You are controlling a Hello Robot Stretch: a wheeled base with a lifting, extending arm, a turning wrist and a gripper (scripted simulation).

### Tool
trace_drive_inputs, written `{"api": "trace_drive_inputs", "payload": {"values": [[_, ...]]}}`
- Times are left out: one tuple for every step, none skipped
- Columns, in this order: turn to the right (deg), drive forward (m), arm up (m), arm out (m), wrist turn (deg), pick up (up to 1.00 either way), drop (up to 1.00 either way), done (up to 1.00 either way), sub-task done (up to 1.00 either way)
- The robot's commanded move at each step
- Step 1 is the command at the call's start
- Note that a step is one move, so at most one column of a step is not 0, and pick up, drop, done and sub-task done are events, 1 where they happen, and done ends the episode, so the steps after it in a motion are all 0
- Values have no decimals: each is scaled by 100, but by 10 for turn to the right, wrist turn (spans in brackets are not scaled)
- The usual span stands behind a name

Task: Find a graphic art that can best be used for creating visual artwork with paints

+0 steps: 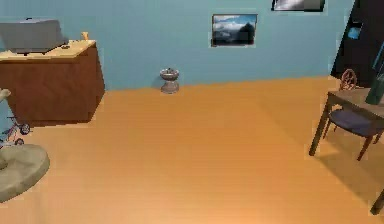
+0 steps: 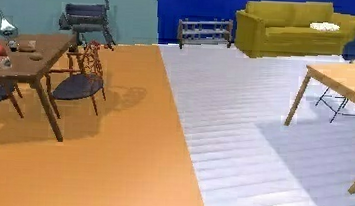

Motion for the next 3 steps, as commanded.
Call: {"api": "trace_drive_inputs", "payload": {"values": [[0,100,0,0,0,0,0,0,0],[0,100,0,0,0,0,0,0,0],[0,100,0,0,0,0,0,0,0]]}}
